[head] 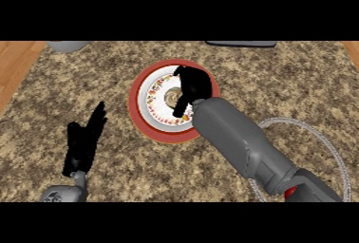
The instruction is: Pick the cupcake from the placemat and place it in the plate
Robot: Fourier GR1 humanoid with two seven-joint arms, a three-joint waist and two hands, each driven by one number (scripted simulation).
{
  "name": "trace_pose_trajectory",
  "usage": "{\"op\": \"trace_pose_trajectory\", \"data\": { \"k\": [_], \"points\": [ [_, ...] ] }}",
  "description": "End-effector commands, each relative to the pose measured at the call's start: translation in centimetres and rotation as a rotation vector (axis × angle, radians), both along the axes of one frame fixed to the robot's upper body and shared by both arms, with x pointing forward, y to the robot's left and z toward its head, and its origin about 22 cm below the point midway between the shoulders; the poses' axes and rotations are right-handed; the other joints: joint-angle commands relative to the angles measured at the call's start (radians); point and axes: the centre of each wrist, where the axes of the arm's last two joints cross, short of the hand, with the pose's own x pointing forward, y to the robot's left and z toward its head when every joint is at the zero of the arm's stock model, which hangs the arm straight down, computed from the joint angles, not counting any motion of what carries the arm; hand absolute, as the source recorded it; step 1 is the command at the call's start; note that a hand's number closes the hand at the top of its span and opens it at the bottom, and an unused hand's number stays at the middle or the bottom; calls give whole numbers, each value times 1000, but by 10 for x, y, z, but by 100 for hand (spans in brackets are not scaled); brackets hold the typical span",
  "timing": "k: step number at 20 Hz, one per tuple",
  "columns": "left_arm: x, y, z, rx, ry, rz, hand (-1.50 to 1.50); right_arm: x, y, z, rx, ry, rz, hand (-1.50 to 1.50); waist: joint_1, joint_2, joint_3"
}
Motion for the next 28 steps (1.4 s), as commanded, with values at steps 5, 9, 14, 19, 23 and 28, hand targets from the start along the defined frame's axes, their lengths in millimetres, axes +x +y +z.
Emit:
{"op": "trace_pose_trajectory", "data": {
  "k": [5, 9, 14, 19, 23, 28],
  "points": [
    [-7, -1, -11, -1, 9, 11, 0, -3, -10, 1, 399, -170, 110, -150, -16, 0, 2],
    [-5, 11, -6, 3, 21, 38, 0, 3, -13, 35, 699, -278, 30, -150, -33, -7, 2],
    [-22, 15, -2, 11, -9, 50, 0, -4, -50, -16, 837, -241, 40, -150, -37, -11, 1],
    [-6, 12, 20, 13, 16, 41, 0, 2, -57, -25, 875, -208, 78, -150, -37, -11, 1],
    [-10, 9, 3, 9, 14, 51, 0, -7, -53, -30, 902, -214, 164, -150, -44, -14, 0],
    [-7, 7, -1, 22, -9, 53, 0, -2, -54, -43, 866, -239, 156, -150, -31, -10, 0]
  ]
}}
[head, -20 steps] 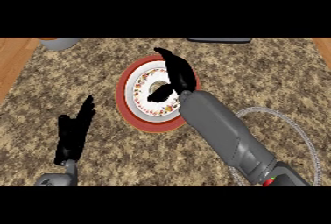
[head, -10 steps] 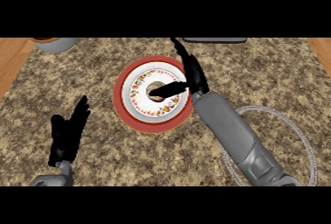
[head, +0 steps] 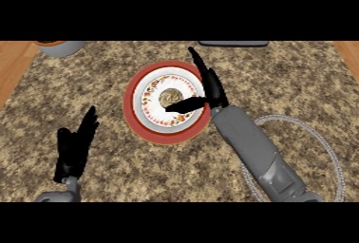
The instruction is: Pick the cupcake from the placemat and place it in the plate
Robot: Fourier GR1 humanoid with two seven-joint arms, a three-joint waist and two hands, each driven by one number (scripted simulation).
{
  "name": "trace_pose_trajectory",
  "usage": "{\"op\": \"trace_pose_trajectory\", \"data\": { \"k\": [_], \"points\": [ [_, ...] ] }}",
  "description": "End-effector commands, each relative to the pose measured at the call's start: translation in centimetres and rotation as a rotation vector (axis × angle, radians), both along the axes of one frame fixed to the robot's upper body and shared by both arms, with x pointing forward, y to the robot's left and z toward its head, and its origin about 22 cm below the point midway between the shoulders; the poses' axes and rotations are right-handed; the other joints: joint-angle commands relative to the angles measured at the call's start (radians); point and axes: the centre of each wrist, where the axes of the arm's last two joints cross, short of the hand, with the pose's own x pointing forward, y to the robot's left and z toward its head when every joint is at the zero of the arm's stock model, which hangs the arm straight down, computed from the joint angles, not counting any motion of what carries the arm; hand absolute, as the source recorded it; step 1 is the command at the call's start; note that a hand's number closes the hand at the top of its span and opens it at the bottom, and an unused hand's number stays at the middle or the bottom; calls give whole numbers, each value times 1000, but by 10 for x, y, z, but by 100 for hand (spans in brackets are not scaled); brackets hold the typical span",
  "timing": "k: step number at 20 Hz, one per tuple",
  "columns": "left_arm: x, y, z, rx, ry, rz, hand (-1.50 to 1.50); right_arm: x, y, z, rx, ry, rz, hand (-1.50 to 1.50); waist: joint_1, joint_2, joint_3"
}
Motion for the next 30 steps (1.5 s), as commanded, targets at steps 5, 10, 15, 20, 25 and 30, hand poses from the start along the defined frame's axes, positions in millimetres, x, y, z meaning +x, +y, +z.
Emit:
{"op": "trace_pose_trajectory", "data": {
  "k": [5, 10, 15, 20, 25, 30],
  "points": [
    [-1, -3, -2, -7, 6, -6, 0, 2, 4, -8, -69, 25, -48, -150, 0, -1, 0],
    [8, -16, 5, 4, 5, -9, 0, 4, 1, -13, -106, 11, -95, -150, 2, 1, 0],
    [-7, -5, 5, -17, 11, -18, 0, -5, -1, -27, -130, 43, -118, -150, 4, -1, 0],
    [12, -1, -3, 0, -20, 14, 0, -2, -26, -36, -167, 34, -142, -150, -15, -2, 0],
    [10, 4, -1, -21, 13, -14, 0, 5, -39, -38, -162, 41, -150, -150, -9, -1, 0],
    [16, -2, -2, -12, 5, 3, 0, -15, -60, -68, -184, 53, -195, -150, -19, -2, 0]
  ]
}}
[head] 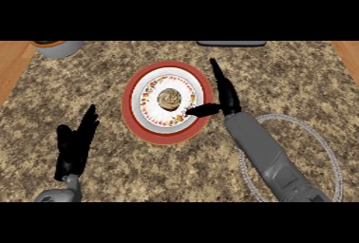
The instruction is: Pick the cupcake from the placemat and place it in the plate
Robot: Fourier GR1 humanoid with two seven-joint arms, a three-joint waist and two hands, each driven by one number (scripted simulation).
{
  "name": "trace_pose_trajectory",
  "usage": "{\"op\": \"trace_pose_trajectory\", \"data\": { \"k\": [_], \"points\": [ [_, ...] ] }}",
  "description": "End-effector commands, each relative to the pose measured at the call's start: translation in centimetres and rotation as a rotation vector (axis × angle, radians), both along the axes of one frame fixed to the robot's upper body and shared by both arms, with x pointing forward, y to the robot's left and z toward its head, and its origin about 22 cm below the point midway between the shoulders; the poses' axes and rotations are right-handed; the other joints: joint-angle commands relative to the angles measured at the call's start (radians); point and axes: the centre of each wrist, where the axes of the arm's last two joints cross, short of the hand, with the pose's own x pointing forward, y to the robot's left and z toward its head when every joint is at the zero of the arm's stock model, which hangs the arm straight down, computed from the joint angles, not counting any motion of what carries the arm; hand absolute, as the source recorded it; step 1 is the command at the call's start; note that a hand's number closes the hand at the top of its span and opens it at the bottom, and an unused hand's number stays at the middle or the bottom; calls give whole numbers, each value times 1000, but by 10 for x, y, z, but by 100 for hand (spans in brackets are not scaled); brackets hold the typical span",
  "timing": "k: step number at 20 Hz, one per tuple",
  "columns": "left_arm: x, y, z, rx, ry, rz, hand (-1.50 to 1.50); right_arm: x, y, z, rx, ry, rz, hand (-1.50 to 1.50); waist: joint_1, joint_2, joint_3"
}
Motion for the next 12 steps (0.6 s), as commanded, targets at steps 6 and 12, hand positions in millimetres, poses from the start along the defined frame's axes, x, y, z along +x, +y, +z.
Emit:
{"op": "trace_pose_trajectory", "data": {
  "k": [6, 12],
  "points": [
    [12, -17, -10, 11, -5, -1, 0, 4, -33, -2, 36, -31, -83, -150, -1, 2, 0],
    [-21, 7, -11, -15, 9, -15, 0, -4, -64, -16, 2, -35, -175, -150, 2, 0, 0]
  ]
}}
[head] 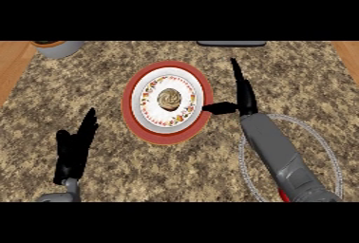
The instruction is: Pick the cupcake from the placemat and place it in the plate
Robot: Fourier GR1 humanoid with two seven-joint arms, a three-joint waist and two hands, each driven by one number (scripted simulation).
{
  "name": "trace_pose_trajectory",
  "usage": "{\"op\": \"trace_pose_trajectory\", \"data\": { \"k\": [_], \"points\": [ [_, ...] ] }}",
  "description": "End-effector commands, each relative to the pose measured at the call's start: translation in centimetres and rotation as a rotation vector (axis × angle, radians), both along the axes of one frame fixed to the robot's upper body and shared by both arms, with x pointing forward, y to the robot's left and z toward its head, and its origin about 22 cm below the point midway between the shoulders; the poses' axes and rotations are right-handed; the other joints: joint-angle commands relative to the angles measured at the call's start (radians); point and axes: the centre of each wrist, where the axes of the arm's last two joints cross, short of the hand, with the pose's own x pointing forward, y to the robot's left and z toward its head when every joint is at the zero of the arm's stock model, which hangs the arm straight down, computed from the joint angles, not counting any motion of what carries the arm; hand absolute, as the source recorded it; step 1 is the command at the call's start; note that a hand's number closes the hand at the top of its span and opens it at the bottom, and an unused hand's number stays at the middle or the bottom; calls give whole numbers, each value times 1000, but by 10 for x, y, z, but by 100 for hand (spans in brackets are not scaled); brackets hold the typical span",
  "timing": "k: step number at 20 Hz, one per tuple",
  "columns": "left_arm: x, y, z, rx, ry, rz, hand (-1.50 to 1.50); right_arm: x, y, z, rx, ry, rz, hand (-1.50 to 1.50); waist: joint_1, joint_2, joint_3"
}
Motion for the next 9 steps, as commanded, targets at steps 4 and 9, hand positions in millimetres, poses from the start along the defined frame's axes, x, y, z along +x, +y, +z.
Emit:
{"op": "trace_pose_trajectory", "data": {
  "k": [4, 9],
  "points": [
    [3, -7, 4, -2, -7, 9, 0, 4, -30, 4, -15, 15, -57, -150, -2, -1, 0],
    [13, -2, 16, 13, -3, 13, 0, -4, -37, -8, -63, 24, -92, -150, -5, -1, 0]
  ]
}}
